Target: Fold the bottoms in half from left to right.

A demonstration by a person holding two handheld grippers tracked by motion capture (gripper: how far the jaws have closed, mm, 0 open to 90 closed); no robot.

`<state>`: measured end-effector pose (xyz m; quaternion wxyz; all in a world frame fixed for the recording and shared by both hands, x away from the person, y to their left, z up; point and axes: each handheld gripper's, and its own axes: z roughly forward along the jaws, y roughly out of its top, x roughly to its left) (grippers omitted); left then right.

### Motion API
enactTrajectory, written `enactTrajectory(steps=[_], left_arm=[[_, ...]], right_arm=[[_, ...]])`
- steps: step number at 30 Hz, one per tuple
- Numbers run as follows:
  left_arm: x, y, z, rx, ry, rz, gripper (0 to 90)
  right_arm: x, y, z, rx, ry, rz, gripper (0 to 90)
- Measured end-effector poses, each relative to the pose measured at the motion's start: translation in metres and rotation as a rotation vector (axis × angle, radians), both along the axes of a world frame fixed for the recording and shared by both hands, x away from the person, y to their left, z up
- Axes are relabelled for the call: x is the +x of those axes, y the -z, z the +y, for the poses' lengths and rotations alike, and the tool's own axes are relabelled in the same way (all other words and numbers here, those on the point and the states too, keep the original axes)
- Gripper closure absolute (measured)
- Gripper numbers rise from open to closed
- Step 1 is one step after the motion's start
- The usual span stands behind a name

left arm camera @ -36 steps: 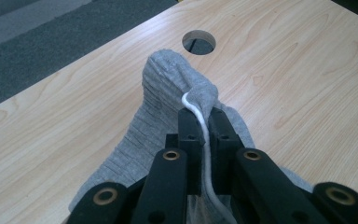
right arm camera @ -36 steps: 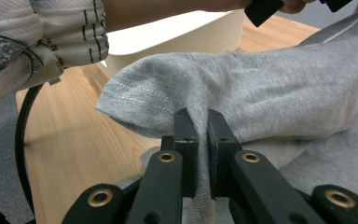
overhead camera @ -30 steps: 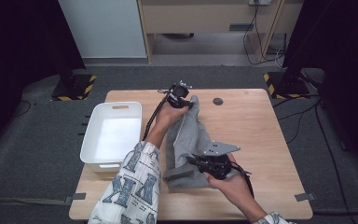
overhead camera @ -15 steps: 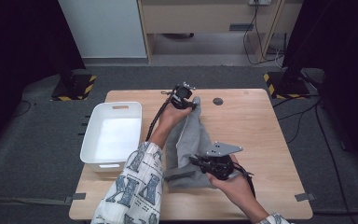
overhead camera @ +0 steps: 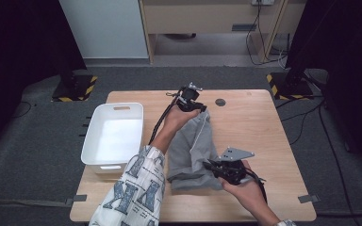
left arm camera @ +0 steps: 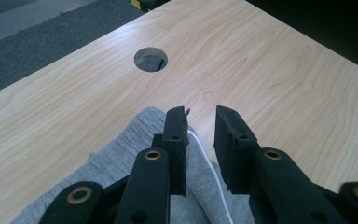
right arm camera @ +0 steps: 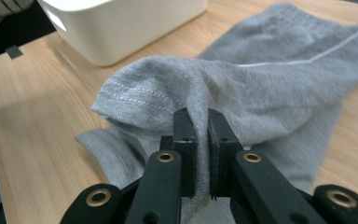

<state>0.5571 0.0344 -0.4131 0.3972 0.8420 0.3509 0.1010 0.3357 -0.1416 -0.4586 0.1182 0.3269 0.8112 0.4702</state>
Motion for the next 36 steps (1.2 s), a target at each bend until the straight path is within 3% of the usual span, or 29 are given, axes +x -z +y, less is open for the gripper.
enactTrajectory(steps=[4, 14, 22, 28, 36], left_arm=[[-0.007, 0.001, 0.002, -0.026, -0.005, -0.016, 74.3], [-0.028, 0.005, 0.009, -0.035, 0.009, -0.029, 72.9], [-0.049, 0.012, 0.015, -0.016, 0.031, -0.047, 71.7], [-0.065, 0.020, 0.023, -0.033, 0.031, -0.046, 71.1], [-0.092, 0.032, 0.035, -0.042, 0.037, -0.057, 70.9]], right_arm=[[-0.003, 0.007, -0.011, -0.017, 0.013, 0.012, 84.2], [-0.008, 0.024, -0.029, -0.032, 0.052, 0.049, 83.4], [-0.010, 0.034, -0.036, -0.064, 0.063, 0.079, 79.6], [-0.011, 0.041, -0.045, -0.079, 0.076, 0.096, 86.1], [-0.009, 0.049, -0.049, -0.107, 0.097, 0.135, 86.5]])
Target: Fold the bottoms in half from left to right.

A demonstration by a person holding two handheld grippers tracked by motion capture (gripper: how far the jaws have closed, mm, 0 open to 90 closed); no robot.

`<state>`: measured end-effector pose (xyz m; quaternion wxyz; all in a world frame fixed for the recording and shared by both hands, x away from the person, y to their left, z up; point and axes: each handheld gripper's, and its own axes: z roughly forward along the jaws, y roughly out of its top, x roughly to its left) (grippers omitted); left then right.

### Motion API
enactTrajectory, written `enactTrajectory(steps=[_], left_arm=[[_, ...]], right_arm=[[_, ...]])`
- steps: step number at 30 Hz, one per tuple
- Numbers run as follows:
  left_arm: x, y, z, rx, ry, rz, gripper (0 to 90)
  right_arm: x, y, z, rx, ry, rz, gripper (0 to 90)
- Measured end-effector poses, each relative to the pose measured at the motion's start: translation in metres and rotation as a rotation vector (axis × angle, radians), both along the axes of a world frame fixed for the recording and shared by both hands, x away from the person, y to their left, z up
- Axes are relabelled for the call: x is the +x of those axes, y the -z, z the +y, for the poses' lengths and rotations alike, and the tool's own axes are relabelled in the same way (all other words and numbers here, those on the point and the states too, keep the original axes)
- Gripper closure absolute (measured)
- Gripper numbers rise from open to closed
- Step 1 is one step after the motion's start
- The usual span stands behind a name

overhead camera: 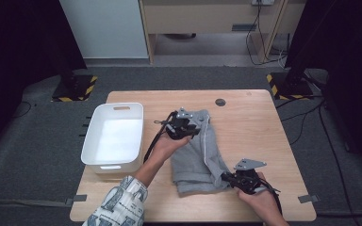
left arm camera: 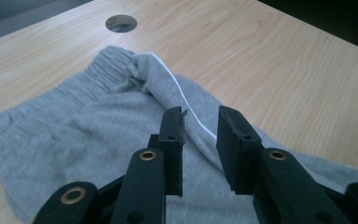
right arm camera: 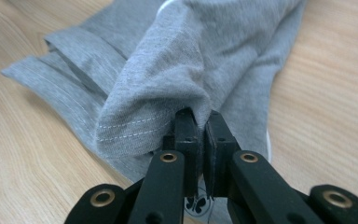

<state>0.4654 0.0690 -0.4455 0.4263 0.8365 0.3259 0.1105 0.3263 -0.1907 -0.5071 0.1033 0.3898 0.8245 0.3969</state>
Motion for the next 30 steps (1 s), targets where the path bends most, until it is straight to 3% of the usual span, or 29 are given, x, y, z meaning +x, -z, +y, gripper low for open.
enactTrajectory(steps=[6, 10, 18, 30], left_arm=[[-0.019, 0.012, 0.002, 0.004, 0.017, 0.003, 70.7], [-0.029, 0.019, 0.002, 0.030, 0.032, -0.010, 69.8], [-0.032, 0.020, 0.008, 0.017, 0.014, -0.018, 68.4], [-0.035, 0.023, 0.030, 0.004, -0.046, -0.039, 66.9]], right_arm=[[0.001, 0.008, -0.001, -0.025, 0.021, 0.023, 86.8], [0.001, 0.012, 0.000, -0.037, 0.018, 0.033, 87.0], [0.000, 0.015, 0.011, -0.028, -0.005, 0.042, 87.1], [0.010, 0.016, 0.045, -0.015, -0.034, 0.033, 86.5]])
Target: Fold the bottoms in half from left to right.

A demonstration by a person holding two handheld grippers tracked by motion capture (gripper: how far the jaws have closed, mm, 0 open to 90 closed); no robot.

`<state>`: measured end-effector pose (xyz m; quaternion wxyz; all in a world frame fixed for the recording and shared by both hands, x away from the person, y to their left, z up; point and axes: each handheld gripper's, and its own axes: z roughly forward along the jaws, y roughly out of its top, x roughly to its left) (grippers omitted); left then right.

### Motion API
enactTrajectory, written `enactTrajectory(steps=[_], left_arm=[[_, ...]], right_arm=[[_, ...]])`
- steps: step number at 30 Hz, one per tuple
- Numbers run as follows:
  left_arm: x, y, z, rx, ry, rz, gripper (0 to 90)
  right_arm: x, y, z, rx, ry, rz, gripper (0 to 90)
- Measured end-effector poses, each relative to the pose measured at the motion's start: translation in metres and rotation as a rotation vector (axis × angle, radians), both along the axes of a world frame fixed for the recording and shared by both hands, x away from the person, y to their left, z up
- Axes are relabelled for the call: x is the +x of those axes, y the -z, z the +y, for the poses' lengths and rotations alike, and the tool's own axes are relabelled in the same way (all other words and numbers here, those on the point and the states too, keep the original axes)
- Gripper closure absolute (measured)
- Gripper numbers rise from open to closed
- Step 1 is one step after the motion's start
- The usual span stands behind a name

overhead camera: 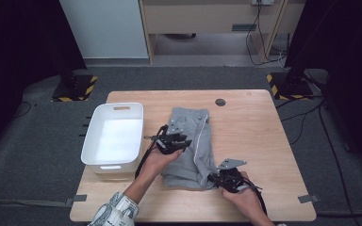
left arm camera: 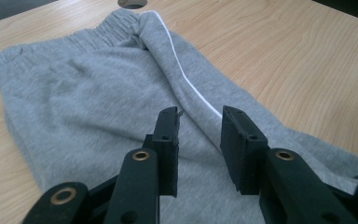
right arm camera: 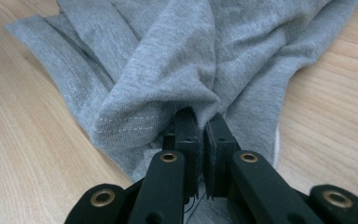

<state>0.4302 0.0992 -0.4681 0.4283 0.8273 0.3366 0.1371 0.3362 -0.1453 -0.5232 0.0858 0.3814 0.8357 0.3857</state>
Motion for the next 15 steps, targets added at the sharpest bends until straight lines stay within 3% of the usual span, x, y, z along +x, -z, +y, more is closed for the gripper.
enactTrajectory(steps=[8, 15], left_arm=[[-0.013, 0.002, 0.007, 0.000, 0.002, -0.020, 66.8], [-0.024, 0.000, 0.011, 0.002, 0.001, -0.038, 66.6]], right_arm=[[0.000, -0.001, -0.008, -0.012, 0.008, -0.007, 86.6], [-0.004, -0.002, -0.019, 0.006, 0.011, 0.004, 83.2]])
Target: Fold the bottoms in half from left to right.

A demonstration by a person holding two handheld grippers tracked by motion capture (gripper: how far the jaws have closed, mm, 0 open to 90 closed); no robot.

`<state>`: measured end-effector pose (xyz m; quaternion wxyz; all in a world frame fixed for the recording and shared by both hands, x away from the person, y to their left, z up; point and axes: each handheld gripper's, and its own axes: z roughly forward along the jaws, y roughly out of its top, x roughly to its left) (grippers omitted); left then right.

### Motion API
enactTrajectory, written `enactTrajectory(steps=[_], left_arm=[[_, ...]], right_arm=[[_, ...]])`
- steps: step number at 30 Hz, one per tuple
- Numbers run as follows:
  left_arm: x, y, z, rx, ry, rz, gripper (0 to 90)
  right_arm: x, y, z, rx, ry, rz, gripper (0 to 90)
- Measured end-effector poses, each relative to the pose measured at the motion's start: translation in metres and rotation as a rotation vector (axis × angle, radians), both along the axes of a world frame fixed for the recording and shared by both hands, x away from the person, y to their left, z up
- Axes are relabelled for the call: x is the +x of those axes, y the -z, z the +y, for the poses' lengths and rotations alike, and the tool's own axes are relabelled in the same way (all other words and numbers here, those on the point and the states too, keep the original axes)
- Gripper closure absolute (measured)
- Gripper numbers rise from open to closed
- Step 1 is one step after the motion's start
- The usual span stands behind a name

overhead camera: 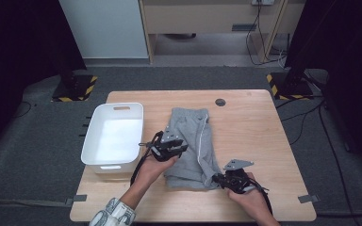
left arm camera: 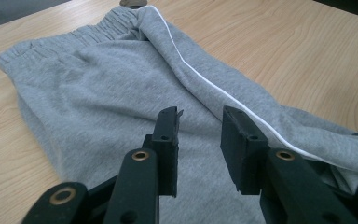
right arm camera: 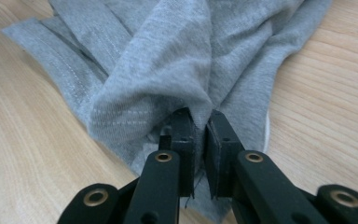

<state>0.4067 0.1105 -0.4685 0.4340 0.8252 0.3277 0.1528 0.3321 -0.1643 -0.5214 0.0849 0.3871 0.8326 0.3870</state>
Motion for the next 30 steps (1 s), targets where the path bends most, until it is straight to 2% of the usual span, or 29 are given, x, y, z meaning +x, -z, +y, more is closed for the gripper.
enactTrajectory(steps=[4, 11, 16, 22, 26, 30], left_arm=[[-0.004, 0.000, 0.003, -0.003, -0.004, -0.002, 66.4], [-0.006, 0.001, 0.005, 0.002, -0.013, -0.006, 65.9], [-0.006, 0.002, 0.006, 0.007, -0.018, -0.013, 65.4], [-0.006, 0.002, 0.006, 0.009, -0.021, -0.016, 65.1], [-0.004, 0.003, 0.007, 0.007, -0.022, -0.017, 64.3], [-0.003, 0.000, 0.009, 0.002, -0.030, -0.024, 63.6]], right_arm=[[-0.004, -0.006, -0.005, -0.004, -0.005, -0.023, 84.2], [-0.006, -0.010, -0.015, 0.005, 0.022, -0.014, 84.6], [-0.005, -0.021, -0.015, 0.016, 0.026, -0.048, 84.5], [0.000, -0.034, -0.009, 0.028, 0.030, -0.066, 81.3], [0.004, -0.037, -0.002, 0.027, 0.026, -0.074, 79.6], [0.014, -0.040, 0.010, 0.026, 0.022, -0.080, 73.7]])
